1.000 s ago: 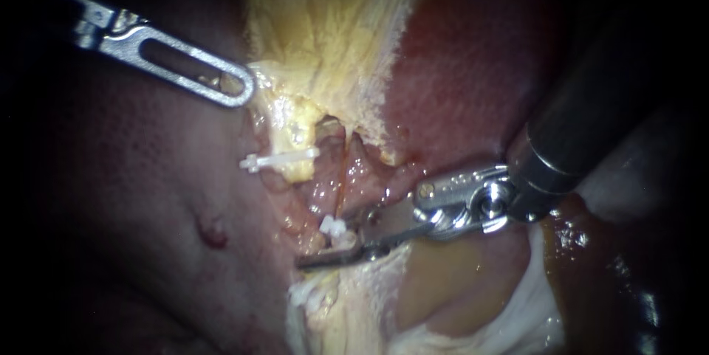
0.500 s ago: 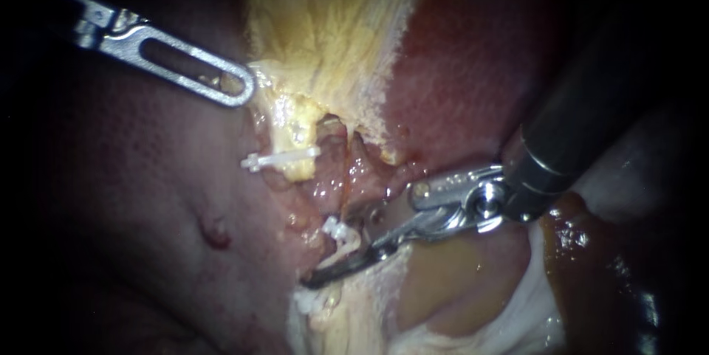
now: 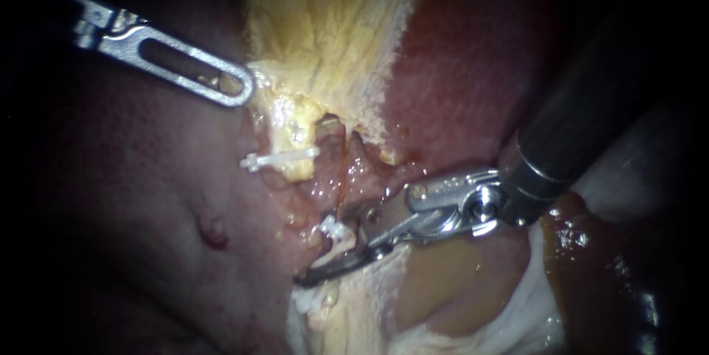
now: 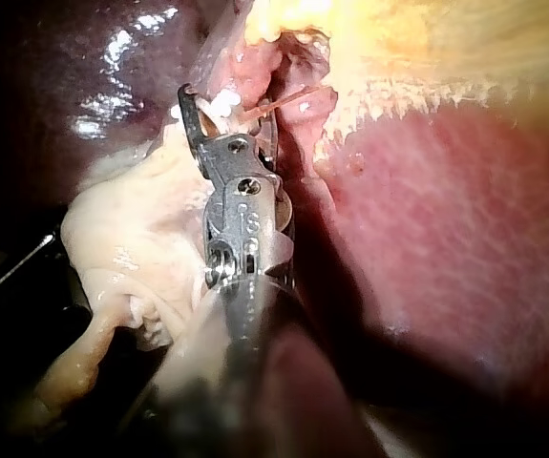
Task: Clipping second clip right tube
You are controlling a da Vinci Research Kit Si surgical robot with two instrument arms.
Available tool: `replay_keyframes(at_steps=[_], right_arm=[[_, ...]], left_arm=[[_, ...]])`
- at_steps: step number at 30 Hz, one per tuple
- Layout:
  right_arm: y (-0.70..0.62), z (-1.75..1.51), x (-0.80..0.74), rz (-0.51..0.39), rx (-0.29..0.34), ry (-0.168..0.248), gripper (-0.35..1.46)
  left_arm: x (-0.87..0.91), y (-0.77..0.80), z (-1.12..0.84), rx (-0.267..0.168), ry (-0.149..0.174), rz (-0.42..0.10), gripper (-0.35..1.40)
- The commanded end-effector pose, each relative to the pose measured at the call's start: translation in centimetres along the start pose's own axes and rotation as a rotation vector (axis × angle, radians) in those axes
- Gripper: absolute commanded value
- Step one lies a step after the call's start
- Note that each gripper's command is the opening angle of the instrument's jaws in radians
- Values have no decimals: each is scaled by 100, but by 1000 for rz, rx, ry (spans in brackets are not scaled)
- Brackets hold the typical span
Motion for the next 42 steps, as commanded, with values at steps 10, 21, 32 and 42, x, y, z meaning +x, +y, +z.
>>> replay_keyframes(at_steps=[10, 21, 32, 42], right_arm=[[10, -23, 7, 138, 44, 141, 50], [15, -32, -1, 240, 137, 175, 50], [14, -35, -3, 311, 213, 227, 50], [22, -45, -10, 320, 199, 242, 50]], left_arm=[[0, 0, -1, 1, 0, 0, -35], [0, 0, -1, 1, 0, 0, -35], [0, 0, -1, 1, 0, 0, -35], [0, 0, -1, 1, 0, 1, -35]])
